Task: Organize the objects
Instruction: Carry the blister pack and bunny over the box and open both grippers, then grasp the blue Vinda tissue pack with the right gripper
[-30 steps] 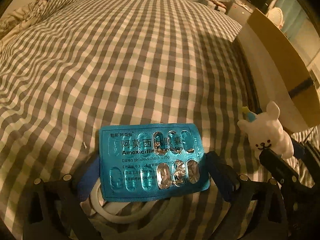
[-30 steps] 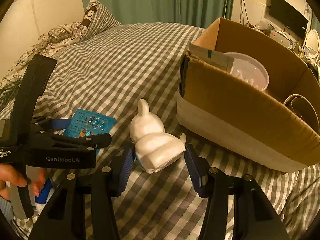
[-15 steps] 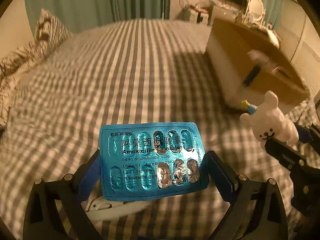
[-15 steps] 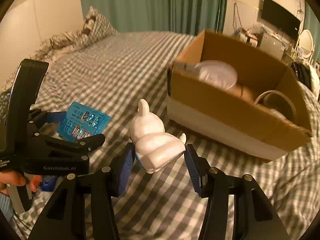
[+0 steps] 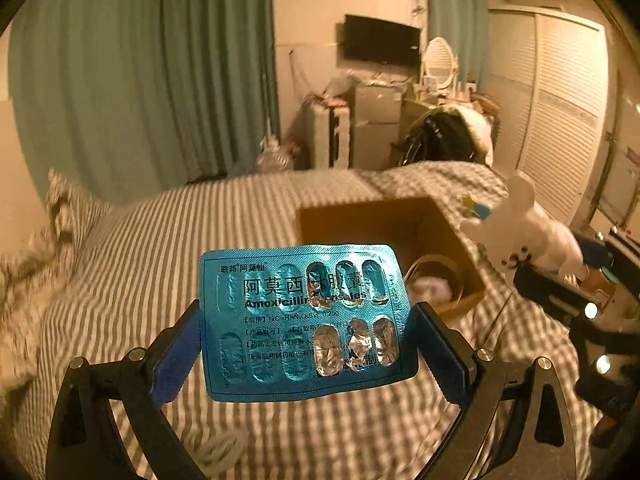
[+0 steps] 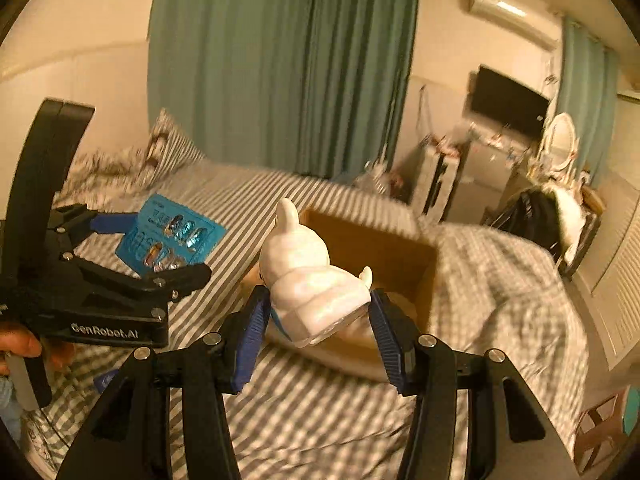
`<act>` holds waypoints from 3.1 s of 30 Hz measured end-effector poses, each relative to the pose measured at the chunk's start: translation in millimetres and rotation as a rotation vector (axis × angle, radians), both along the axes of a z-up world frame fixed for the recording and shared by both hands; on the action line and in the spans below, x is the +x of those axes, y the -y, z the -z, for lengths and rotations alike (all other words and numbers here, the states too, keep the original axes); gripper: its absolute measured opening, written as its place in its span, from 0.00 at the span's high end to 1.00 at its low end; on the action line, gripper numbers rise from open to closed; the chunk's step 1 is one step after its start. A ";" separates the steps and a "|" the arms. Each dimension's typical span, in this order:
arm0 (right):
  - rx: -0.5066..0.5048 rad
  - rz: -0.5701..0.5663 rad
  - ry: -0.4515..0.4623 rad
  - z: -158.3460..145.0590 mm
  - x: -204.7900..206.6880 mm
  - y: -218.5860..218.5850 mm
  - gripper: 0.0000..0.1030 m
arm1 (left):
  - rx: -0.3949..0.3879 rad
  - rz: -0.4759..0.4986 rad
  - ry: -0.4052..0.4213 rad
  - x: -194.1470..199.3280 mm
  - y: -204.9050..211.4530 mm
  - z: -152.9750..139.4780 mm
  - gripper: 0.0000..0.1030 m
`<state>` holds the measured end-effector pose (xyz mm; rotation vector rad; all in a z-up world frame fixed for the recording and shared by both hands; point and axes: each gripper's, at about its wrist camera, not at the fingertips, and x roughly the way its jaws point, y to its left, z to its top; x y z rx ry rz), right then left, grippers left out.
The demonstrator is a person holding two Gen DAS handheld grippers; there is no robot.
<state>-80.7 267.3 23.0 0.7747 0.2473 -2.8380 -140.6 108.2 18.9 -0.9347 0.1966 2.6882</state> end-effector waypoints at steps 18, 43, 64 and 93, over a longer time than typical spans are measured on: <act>-0.121 0.072 0.097 34.6 -132.8 -71.1 0.51 | -0.040 0.050 0.059 -92.9 -78.8 60.5 0.03; -0.225 0.112 0.081 34.9 -106.1 -85.7 0.12 | -0.209 0.080 0.143 -93.4 -84.1 89.8 0.00; -0.272 -0.020 0.382 101.0 -155.3 -75.2 0.12 | -0.093 0.376 -0.087 -43.6 -101.0 69.9 0.00; -0.079 -0.274 0.293 140.7 43.3 128.8 0.12 | -0.248 -0.272 0.253 71.6 146.5 139.7 0.00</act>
